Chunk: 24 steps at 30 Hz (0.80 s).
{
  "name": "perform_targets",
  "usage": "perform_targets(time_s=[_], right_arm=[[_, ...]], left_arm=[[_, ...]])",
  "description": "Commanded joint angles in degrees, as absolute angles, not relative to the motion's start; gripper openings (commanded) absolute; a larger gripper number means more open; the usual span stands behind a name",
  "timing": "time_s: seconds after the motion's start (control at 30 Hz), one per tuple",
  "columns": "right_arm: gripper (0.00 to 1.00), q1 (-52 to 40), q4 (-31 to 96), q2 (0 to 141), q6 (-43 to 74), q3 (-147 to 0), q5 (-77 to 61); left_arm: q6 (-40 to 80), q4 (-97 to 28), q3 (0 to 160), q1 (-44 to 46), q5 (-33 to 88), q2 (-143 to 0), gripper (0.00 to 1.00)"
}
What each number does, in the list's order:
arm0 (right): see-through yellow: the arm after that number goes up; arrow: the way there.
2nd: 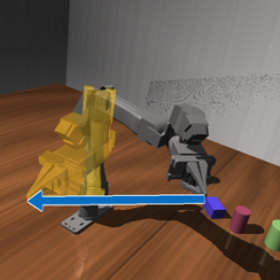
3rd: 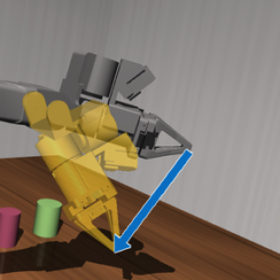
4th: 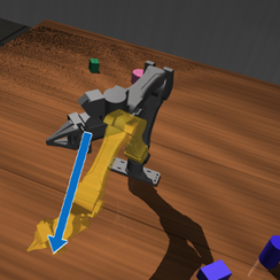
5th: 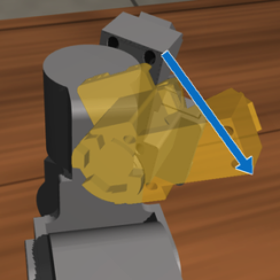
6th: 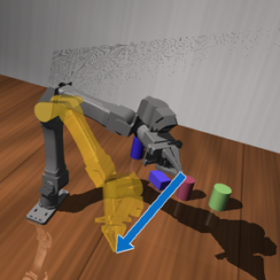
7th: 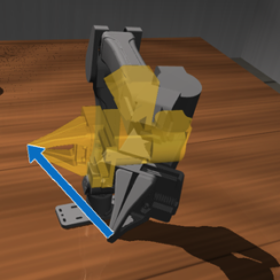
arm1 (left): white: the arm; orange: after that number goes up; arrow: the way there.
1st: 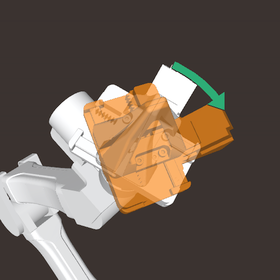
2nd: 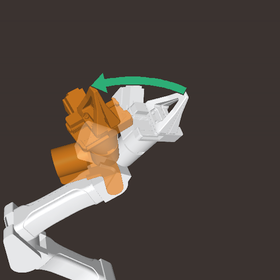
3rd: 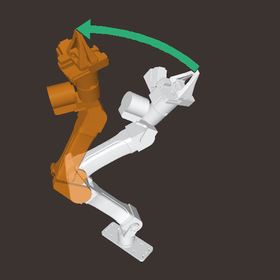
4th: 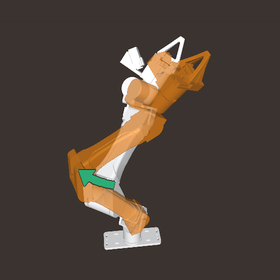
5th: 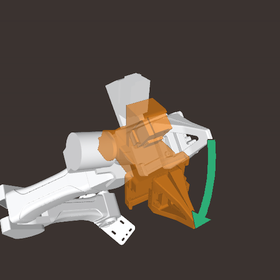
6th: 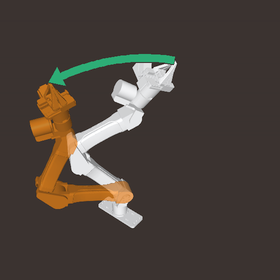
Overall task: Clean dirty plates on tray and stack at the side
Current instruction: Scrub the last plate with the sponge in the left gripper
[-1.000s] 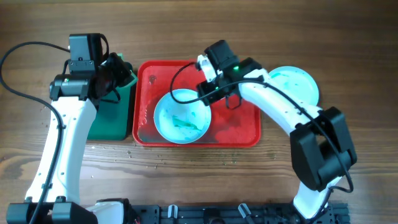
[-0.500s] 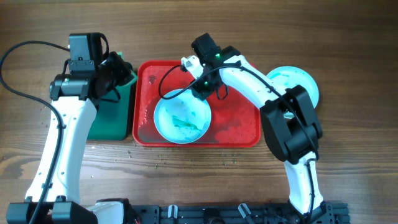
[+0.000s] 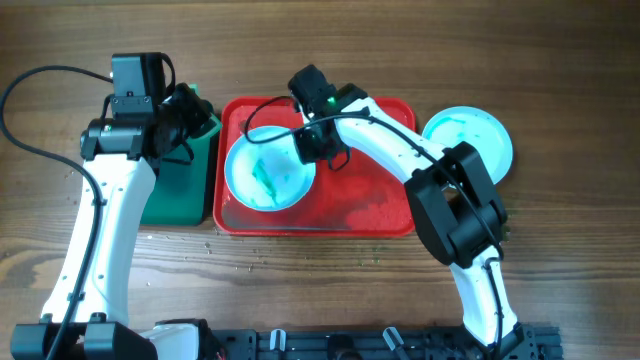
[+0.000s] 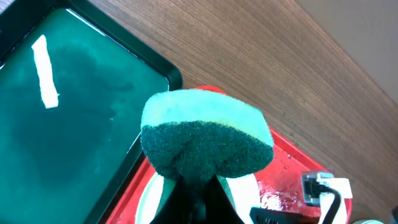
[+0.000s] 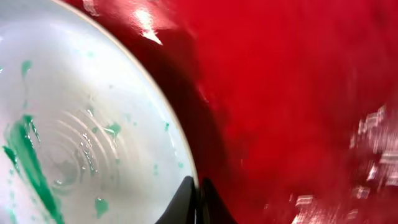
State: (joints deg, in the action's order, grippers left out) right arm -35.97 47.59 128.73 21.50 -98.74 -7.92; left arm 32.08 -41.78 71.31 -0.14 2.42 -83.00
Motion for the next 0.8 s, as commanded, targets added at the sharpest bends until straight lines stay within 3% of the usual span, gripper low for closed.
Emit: perform_targets(time_s=[0.0, 0.1, 0.2, 0.23, 0.3, 0.4, 0.5, 0.6, 0.77], right_arm=[[0.28, -36.18, 48.82, 130.30, 34.02, -98.89, -11.57], [0.43, -35.38, 45.71, 130.30, 26.61, -98.89, -13.67], [0.49, -35.24, 39.86, 130.96, 12.10, -98.89, -8.60], [0.41, -35.29, 39.92, 131.52, 11.57, -98.89, -8.60], [0.07, -35.29, 41.25, 131.79, 16.51, -98.89, -8.99], [0.04, -34.87, 48.36, 131.79, 35.99, -98.89, -5.69], [0.04, -34.52, 49.21, 131.79, 33.04, -98.89, -8.25], [0.04, -34.22, 48.90, 131.79, 29.58, -98.89, -11.07], [0.04, -29.93, 43.00, 131.81, 18.92, -95.33, -26.94]], left_arm=[[34.17, -42.09, 71.16, -0.49, 1.58, -83.94, 0.04], [35.24, -42.13, 71.16, -0.47, 1.93, -85.32, 0.04], [36.97, -42.50, 71.16, -0.47, 2.59, -87.50, 0.04], [36.95, -42.74, 71.16, -0.23, 2.57, -88.12, 0.04], [36.95, -42.96, 71.13, 0.49, 2.55, -89.06, 0.04], [36.86, -42.94, 71.16, 1.89, 2.50, -90.50, 0.04], [35.90, -42.70, 71.13, 4.71, 0.01, -94.00, 0.04], [21.41, -39.79, 71.13, 8.56, -0.27, -100.53, 0.04], [10.61, -39.18, 71.13, 9.54, 0.10, -108.68, 0.04]])
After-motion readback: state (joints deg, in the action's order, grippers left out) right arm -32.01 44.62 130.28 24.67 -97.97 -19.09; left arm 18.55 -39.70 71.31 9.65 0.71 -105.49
